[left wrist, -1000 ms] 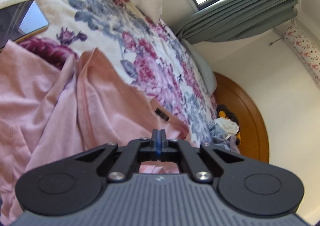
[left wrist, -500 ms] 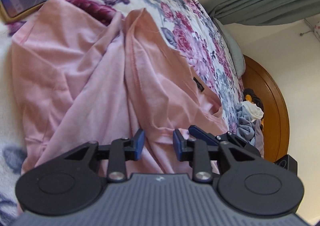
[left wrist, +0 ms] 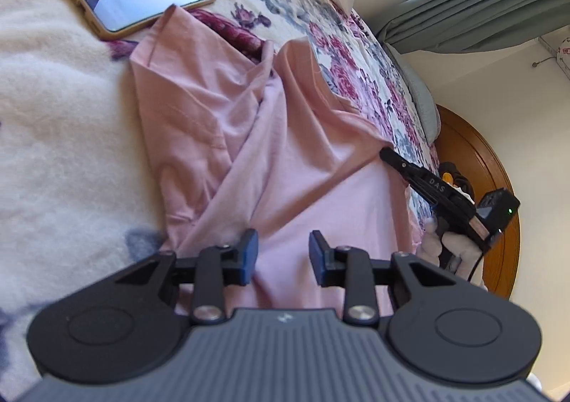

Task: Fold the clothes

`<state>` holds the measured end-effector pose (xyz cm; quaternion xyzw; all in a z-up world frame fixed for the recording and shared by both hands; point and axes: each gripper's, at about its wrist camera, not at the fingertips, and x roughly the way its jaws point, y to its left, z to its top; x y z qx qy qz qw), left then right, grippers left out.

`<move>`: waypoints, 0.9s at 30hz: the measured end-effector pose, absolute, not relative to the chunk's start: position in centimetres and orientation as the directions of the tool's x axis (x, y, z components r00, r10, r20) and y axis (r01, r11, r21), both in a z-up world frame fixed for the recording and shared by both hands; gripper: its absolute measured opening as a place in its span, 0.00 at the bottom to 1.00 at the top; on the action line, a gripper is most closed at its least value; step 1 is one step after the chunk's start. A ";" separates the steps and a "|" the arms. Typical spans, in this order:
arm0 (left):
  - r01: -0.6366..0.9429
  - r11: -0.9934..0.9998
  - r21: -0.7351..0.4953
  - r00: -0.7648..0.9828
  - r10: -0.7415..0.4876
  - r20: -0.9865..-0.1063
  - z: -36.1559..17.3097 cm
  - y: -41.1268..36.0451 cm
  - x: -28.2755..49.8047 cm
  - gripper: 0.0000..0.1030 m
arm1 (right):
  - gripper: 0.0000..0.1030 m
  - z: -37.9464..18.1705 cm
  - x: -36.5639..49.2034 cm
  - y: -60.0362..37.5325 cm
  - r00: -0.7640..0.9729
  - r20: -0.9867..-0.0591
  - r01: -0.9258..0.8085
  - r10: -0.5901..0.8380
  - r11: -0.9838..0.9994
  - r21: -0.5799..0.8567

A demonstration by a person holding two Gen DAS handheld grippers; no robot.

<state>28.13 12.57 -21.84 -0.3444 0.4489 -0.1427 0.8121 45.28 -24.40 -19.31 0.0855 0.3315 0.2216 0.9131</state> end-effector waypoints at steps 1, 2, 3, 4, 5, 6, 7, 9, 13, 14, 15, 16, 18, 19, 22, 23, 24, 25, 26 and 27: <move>-0.081 0.738 -0.670 0.563 -0.521 -0.642 -21.3 12.9 27.5 0.30 | 0.26 -19.3 45.2 -25.6 0.694 -0.584 -0.287 0.422 0.906 0.312; -0.082 0.753 -0.653 0.570 -0.502 -0.651 -20.8 13.1 26.9 0.32 | 0.27 -19.2 44.6 -26.5 0.702 -0.578 -0.272 0.415 0.907 0.321; -0.083 0.762 -0.643 0.581 -0.487 -0.652 -20.4 13.4 26.2 0.36 | 0.31 -18.7 43.0 -27.8 0.719 -0.551 -0.273 0.423 0.902 0.336; -0.087 0.773 -0.629 0.592 -0.468 -0.656 -19.9 14.0 25.4 0.39 | 0.37 -18.3 41.1 -29.2 0.736 -0.521 -0.276 0.432 0.895 0.352; -0.091 0.784 -0.614 0.603 -0.448 -0.660 -19.5 14.6 24.6 0.48 | 0.42 -18.0 39.4 -30.5 0.752 -0.501 -0.272 0.429 0.894 0.357; -0.096 0.794 -0.600 0.604 -0.433 -0.669 -19.3 14.9 24.1 0.54 | 0.49 -17.8 37.8 -31.9 0.767 -0.486 -0.262 0.418 0.896 0.359; -0.095 0.799 -0.594 0.598 -0.431 -0.675 -19.3 14.9 23.9 0.54 | 0.53 -17.7 34.2 -34.4 0.793 -0.467 -0.226 0.391 0.901 0.371; -0.094 0.800 -0.593 0.584 -0.438 -0.684 -19.5 14.8 23.6 0.54 | 0.58 -18.0 29.5 -38.3 0.823 -0.468 -0.137 0.323 0.912 0.387; -0.066 0.781 -0.621 0.568 -0.482 -0.667 -20.2 13.9 23.4 0.52 | 0.63 -19.9 19.3 -46.0 0.847 -0.517 0.124 0.122 0.901 0.416; -0.064 0.784 -0.618 0.571 -0.479 -0.666 -20.3 13.5 23.5 0.47 | 0.63 -20.4 17.6 -47.1 0.844 -0.526 0.161 0.107 0.884 0.439; -0.052 0.790 -0.611 0.570 -0.479 -0.667 -20.4 13.0 23.6 0.24 | 0.65 -20.9 16.2 -48.1 0.841 -0.533 0.191 0.098 0.867 0.461; -0.039 0.796 -0.604 0.569 -0.479 -0.668 -20.4 12.6 23.7 0.10 | 0.66 -21.7 15.3 -48.5 0.831 -0.548 0.216 0.096 0.851 0.478; -0.037 0.817 -0.575 0.567 -0.456 -0.685 -20.5 11.5 23.5 0.05 | 0.66 -23.3 13.6 -49.3 0.809 -0.579 0.266 0.097 0.819 0.509; -0.034 0.838 -0.544 0.581 -0.427 -0.693 -20.0 11.0 23.1 0.05 | 0.66 -24.1 12.8 -49.7 0.798 -0.595 0.291 0.098 0.801 0.522; -0.036 0.865 -0.501 0.623 -0.372 -0.688 -18.5 10.6 21.7 0.04 | 0.62 -25.5 12.4 -48.7 0.787 -0.602 0.284 0.136 0.786 0.549; -0.040 0.867 -0.497 0.637 -0.361 -0.681 -18.1 10.7 21.2 0.04 | 0.56 -25.5 12.4 -47.9 0.787 -0.600 0.265 0.144 0.800 0.539; -0.042 0.867 -0.496 0.650 -0.353 -0.673 -17.4 10.9 20.7 0.04 | 0.25 -25.4 12.5 -47.1 0.787 -0.598 0.244 0.151 0.815 0.526; -0.040 0.869 -0.494 0.659 -0.349 -0.667 -16.9 11.0 20.2 0.04 | 0.05 -25.3 12.7 -46.3 0.787 -0.597 0.223 0.158 0.829 0.513; -0.037 0.870 -0.492 0.667 -0.345 -0.660 -16.5 11.2 19.8 0.04 | 0.05 -25.0 12.6 -45.9 0.791 -0.594 0.216 0.149 0.840 0.497; -0.033 0.875 -0.483 0.671 -0.339 -0.659 -16.0 11.3 19.3 0.04 | 0.05 -24.6 12.5 -45.5 0.795 -0.591 0.211 0.137 0.851 0.481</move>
